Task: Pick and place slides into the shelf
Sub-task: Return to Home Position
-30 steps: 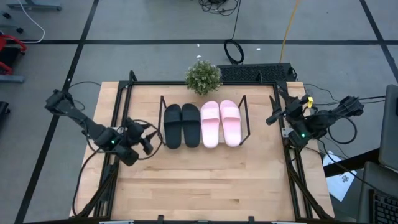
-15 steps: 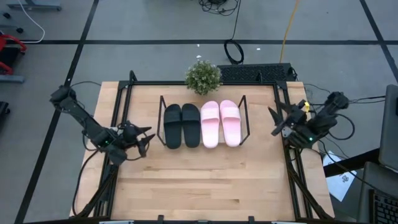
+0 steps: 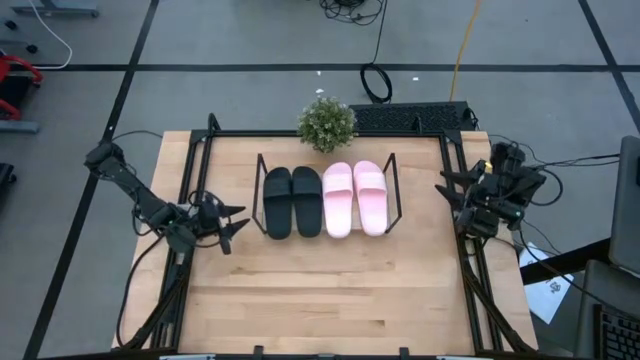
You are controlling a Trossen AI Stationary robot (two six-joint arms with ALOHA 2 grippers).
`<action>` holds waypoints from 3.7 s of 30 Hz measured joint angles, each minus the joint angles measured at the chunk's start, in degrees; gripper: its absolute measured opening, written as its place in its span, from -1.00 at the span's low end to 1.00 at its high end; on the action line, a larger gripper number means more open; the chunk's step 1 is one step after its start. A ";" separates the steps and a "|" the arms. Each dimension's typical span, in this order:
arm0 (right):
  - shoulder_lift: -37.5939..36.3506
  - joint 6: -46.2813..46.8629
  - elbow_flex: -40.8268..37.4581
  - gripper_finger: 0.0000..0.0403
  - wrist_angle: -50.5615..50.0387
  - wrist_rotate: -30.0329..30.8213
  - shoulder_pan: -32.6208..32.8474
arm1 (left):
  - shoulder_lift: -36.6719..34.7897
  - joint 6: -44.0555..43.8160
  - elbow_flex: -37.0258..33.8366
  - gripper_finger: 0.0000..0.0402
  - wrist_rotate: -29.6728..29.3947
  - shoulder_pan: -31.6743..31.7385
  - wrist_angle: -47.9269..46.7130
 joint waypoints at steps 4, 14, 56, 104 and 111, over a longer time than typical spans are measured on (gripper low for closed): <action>0.21 3.04 -1.79 -0.09 -0.12 0.28 4.12 | 0.09 1.26 -2.61 -0.03 4.28 2.10 4.97; 0.21 13.47 -7.29 -0.09 0.04 -0.01 8.34 | 0.00 2.58 -7.47 0.00 9.71 3.68 9.94; 0.20 4.33 -11.67 -0.09 8.37 -10.00 10.70 | -11.19 21.37 -7.36 0.01 48.58 34.19 8.64; 0.21 8.00 -11.70 -0.09 7.70 -7.23 10.76 | 0.75 2.97 -6.48 0.00 65.99 29.85 4.75; 0.21 8.02 -11.70 -0.09 7.69 -7.23 10.76 | 0.43 1.80 -6.46 0.00 61.17 20.69 16.18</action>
